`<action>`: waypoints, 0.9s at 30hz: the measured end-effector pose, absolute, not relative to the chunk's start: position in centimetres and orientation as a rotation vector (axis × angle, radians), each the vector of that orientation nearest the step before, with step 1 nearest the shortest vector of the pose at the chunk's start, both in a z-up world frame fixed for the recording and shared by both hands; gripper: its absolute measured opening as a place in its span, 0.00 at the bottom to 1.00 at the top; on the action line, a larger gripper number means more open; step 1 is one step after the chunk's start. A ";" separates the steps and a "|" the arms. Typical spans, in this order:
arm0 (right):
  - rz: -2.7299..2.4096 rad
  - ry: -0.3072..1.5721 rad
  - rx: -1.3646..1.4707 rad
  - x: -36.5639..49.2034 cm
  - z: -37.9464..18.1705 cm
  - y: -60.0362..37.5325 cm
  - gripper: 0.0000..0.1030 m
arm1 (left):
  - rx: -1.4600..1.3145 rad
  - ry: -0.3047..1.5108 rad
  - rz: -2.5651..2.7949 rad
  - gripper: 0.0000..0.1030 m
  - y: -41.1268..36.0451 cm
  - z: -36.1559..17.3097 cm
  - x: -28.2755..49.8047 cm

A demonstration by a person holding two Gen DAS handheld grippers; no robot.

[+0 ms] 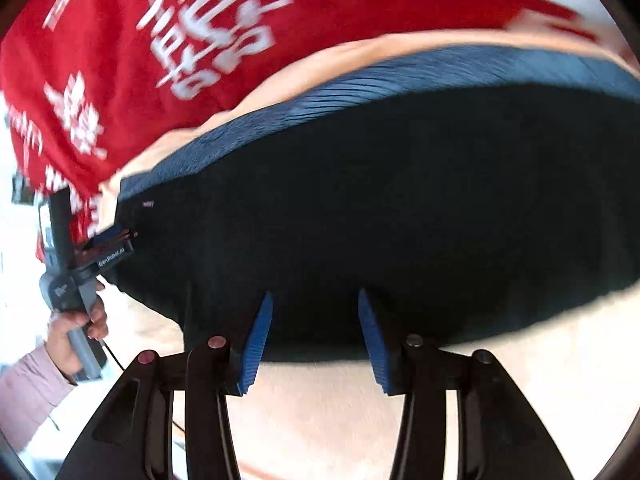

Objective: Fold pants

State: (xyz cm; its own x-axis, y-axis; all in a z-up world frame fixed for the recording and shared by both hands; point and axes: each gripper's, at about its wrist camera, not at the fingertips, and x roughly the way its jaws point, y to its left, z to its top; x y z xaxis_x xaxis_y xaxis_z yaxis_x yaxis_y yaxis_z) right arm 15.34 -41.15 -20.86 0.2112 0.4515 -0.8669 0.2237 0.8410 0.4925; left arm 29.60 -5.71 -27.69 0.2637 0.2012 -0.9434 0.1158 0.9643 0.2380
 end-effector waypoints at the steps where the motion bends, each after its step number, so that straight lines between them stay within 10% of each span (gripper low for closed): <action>1: 0.168 1.365 0.624 15.0 -20.6 -41.9 0.47 | 0.284 1.328 0.058 0.79 -6.3 -27.3 29.4; 27: -0.300 0.966 1.144 4.1 -22.8 -70.4 0.48 | 0.270 1.284 -0.280 0.79 -46.9 -25.9 24.4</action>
State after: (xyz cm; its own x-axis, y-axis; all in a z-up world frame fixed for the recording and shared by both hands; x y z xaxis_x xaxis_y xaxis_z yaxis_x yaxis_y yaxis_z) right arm 4.08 -70.41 -22.78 0.5801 0.2574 -0.7728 0.6496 0.4261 0.6296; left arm 24.40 -46.91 -25.93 0.2582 -0.0547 -0.9645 0.3522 0.9350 0.0412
